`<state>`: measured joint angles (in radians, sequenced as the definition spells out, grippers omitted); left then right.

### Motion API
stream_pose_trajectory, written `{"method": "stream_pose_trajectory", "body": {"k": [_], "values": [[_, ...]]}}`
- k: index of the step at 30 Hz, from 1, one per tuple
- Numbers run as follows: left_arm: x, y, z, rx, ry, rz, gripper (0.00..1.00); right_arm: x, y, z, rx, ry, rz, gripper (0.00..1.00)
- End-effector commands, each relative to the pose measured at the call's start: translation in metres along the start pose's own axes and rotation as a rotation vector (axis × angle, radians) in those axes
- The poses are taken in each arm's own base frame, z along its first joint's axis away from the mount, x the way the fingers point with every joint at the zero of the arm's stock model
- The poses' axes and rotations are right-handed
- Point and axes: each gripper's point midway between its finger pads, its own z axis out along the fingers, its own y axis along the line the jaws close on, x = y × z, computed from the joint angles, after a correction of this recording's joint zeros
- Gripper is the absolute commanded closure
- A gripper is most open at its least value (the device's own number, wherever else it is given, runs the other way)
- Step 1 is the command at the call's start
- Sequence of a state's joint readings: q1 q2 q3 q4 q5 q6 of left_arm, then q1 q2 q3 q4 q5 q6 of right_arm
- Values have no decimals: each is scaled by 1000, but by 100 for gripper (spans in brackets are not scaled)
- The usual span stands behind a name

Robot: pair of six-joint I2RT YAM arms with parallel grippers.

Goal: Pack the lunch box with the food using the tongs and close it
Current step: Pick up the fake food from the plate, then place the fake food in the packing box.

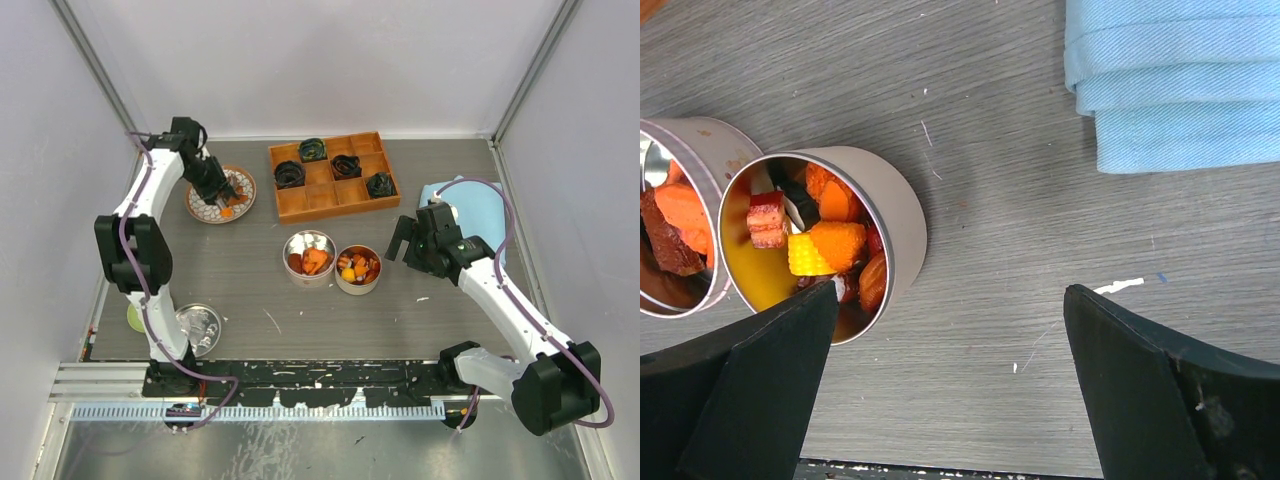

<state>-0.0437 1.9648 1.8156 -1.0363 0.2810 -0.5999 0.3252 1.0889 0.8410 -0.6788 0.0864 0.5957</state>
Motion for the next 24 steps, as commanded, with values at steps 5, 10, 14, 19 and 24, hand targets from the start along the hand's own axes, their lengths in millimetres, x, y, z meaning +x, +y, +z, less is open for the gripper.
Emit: {"method": "stream_pose_trajectory", "body": {"k": [5,10,14,19,24], "values": [[-1,-5,-34,48,-74,68,72,-20,13,-10,-47,-56,2,0],[3,-4,-41,51,-68,82,72,-16,12,-9,-49,-49,15,0],[7,-4,-45,53,-61,90,72,-15,10,-8,-41,-50,12,0],[25,-12,-61,109,-28,130,73,-17,12,-7,-41,-49,8,0],[71,-33,-85,158,-2,277,73,-18,13,-6,-46,-47,11,0]]}}
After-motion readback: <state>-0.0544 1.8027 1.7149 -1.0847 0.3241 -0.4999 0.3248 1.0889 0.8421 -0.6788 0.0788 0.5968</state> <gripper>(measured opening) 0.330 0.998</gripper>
